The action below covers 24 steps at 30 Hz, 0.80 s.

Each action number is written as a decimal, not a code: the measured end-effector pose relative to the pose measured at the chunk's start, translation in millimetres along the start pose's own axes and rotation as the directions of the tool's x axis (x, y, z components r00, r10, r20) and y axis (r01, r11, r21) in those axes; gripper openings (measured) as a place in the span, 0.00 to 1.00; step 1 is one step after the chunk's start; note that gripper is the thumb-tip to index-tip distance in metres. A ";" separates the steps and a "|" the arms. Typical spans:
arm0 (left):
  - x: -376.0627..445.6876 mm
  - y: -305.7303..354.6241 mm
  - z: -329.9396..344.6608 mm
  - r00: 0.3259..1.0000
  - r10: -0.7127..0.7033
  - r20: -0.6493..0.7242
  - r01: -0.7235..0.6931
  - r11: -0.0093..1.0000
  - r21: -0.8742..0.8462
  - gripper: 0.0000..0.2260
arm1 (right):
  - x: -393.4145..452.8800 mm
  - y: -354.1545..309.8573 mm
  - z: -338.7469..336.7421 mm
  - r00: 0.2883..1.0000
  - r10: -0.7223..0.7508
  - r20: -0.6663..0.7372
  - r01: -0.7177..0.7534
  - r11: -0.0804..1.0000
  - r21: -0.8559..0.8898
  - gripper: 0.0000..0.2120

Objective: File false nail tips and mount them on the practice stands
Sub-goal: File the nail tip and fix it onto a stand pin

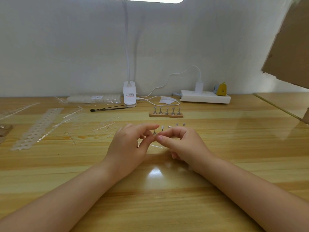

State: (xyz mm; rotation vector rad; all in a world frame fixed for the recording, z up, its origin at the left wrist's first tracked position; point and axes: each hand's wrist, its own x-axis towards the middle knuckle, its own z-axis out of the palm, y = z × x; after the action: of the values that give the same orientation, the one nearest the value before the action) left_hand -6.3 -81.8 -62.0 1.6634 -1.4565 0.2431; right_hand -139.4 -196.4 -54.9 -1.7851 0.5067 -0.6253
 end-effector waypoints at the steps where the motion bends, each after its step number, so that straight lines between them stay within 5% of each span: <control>1: 0.6 -0.3 -1.2 1.000 0.011 0.008 -0.011 1.000 0.004 0.13 | -0.2 -0.3 -0.2 1.000 -0.002 0.004 0.002 1.000 0.003 0.03; 5: 7.0 -5.3 -6.5 0.997 0.058 0.054 -0.063 0.993 0.097 0.14 | 0.9 0.3 -0.1 1.000 -0.030 -0.001 0.030 0.999 -0.036 0.04; 9: 17.0 -29.6 -13.8 0.984 -0.170 0.043 0.142 0.916 0.374 0.16 | 2.1 0.4 -1.2 1.000 -0.004 -0.008 0.003 1.000 -0.007 0.04; 12: 15.2 -40.7 -12.8 0.958 -0.232 0.170 0.115 0.850 0.514 0.15 | 3.7 0.0 -0.4 1.000 0.008 -0.026 -0.006 0.997 0.078 0.03; 18: 16.1 -38.2 -10.3 0.996 -0.087 0.027 0.062 0.867 0.495 0.05 | 3.3 -2.6 0.9 0.998 0.064 0.013 -0.065 0.955 0.289 0.05; 24: 15.2 -32.8 -5.9 0.974 -0.224 0.042 0.161 0.809 0.565 0.20 | 5.3 -0.3 4.2 0.982 0.152 0.110 -0.187 0.846 0.499 0.06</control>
State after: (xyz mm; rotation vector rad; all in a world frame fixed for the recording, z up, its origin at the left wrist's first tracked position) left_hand 29.1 -90.9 -64.4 2.3186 -1.3522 0.5129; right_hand -132.7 -196.6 -54.8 -1.2379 0.4010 -0.5144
